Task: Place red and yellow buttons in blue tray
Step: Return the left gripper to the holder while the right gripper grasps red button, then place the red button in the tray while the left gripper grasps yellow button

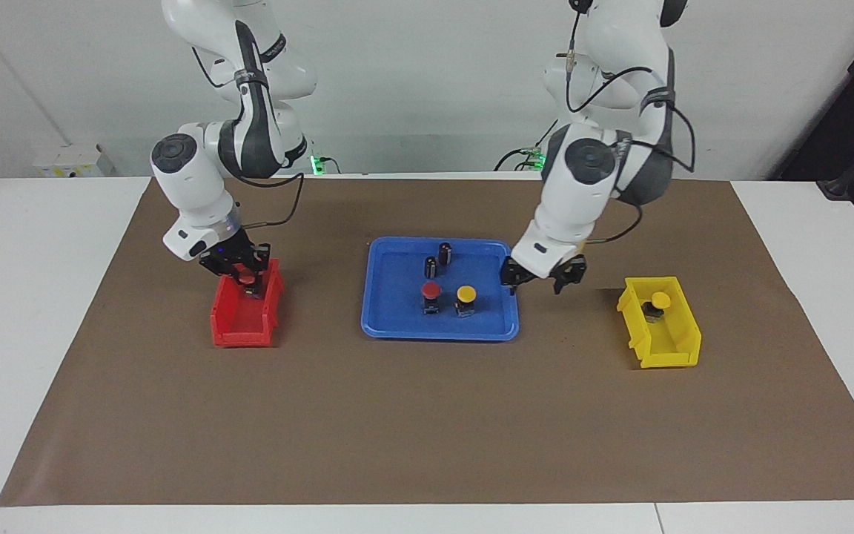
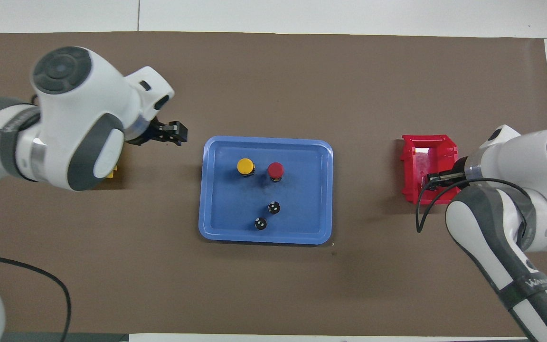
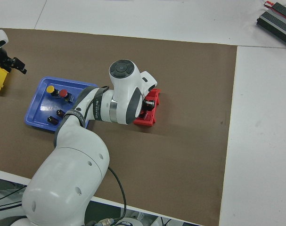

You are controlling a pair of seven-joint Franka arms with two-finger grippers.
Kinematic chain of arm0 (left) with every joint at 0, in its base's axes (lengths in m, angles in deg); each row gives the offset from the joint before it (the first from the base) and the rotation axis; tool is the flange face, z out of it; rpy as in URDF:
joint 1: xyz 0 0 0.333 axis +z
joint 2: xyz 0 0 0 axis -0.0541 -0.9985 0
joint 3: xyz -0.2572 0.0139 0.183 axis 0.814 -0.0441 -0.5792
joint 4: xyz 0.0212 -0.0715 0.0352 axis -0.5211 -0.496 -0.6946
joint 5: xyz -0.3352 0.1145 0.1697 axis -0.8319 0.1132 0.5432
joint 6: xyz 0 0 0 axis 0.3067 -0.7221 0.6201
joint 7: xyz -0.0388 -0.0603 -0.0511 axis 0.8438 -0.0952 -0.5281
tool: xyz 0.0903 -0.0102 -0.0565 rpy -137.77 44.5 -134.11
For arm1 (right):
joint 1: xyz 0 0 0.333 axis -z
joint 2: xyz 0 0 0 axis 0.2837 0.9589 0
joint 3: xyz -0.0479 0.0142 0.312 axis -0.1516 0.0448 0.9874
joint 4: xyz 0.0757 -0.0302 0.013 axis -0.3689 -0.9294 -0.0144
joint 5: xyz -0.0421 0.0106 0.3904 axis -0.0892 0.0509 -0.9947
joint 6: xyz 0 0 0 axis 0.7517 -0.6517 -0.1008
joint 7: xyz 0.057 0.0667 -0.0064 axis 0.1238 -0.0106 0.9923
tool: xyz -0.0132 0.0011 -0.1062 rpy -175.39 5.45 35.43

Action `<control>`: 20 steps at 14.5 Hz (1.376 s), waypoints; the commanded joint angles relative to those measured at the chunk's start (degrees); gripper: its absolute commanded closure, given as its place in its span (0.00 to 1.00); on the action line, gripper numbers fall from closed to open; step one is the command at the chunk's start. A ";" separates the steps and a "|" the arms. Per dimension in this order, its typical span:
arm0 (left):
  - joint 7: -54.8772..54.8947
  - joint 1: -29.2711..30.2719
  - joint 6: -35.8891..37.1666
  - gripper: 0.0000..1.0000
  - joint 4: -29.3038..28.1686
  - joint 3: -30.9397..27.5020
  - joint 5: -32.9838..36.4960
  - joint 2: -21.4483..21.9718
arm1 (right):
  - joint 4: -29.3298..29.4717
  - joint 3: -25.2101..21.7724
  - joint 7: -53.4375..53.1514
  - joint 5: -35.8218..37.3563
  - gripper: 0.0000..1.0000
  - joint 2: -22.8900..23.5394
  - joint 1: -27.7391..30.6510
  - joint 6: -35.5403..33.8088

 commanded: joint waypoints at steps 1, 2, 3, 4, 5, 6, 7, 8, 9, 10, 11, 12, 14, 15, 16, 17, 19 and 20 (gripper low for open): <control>4.02 6.04 0.34 0.06 -0.64 0.40 0.88 0.63 | 14.43 0.54 -2.19 -1.23 0.71 5.63 -1.57 -10.79; 4.19 7.71 0.16 0.06 -0.73 0.06 2.46 0.63 | 18.30 0.54 -5.26 -0.88 0.71 7.04 -3.76 -13.52; 4.72 9.46 0.07 0.07 -1.25 0.05 3.17 0.71 | 21.64 0.54 -8.77 -0.71 0.71 8.27 -5.87 -15.29; 6.37 11.74 -0.63 0.10 -2.13 0.14 3.27 0.97 | 24.02 0.54 -12.37 -0.71 0.70 9.32 -8.50 -15.65; 9.26 12.90 -2.99 0.18 -4.31 0.14 3.18 1.85 | 25.44 0.54 -16.41 -0.79 0.70 10.20 -11.14 -14.70; 11.03 13.69 -6.32 0.23 -7.21 0.14 3.18 2.81 | 25.63 0.54 -20.54 -1.05 0.70 10.91 -13.86 -12.34; 11.40 14.83 -9.05 0.32 -10.28 0.14 3.18 3.87 | 24.76 0.54 -25.19 -1.06 0.70 11.00 -16.68 -9.10; 11.49 15.10 -10.90 0.34 -12.49 0.14 3.18 4.66 | 24.06 0.54 -29.24 -1.06 0.70 11.44 -19.14 -7.06; 12.18 15.11 -11.79 0.34 -14.42 0.14 3.18 5.54 | 23.61 0.54 -32.33 -1.06 0.70 12.05 -20.91 -4.87; 12.89 15.37 -12.41 0.34 -15.57 0.14 3.18 6.07 | 23.44 0.54 -33.92 -1.06 0.70 12.93 -22.40 -3.54; 13.24 15.98 -13.11 0.34 -16.72 0.14 3.18 6.51 | 23.43 0.54 -34.98 -1.06 0.70 14.07 -24.33 -2.92; 13.59 16.07 -13.73 0.34 -17.86 0.14 3.18 6.95 | 23.00 0.54 -35.87 -0.88 0.70 15.04 -25.22 -1.43; 13.95 16.16 -14.78 0.34 -18.92 0.14 3.18 7.13 | 19.49 0.54 -36.14 -0.88 0.70 15.31 -25.58 2.43; 13.95 16.16 -15.31 0.34 -19.62 0.14 3.18 7.13 | 18.35 0.54 -36.14 -0.88 0.70 15.31 -25.67 3.58; 13.95 16.16 -15.84 0.34 -19.98 0.14 3.18 7.22 | 17.55 0.54 -36.14 -0.88 0.70 15.31 -25.67 4.20; 13.95 16.16 -16.45 0.34 -20.07 0.14 3.18 7.13 | 16.41 0.54 -36.05 -0.88 0.70 15.05 -25.67 4.90; 13.86 16.07 -18.29 0.34 -20.07 0.14 3.18 6.34 | 13.60 0.63 -36.05 -0.88 0.69 14.61 -25.76 8.06; 13.86 16.16 -19.17 0.34 -20.68 0.14 3.18 6.16 | 13.33 0.63 -36.14 -0.88 0.69 15.04 -26.80 8.86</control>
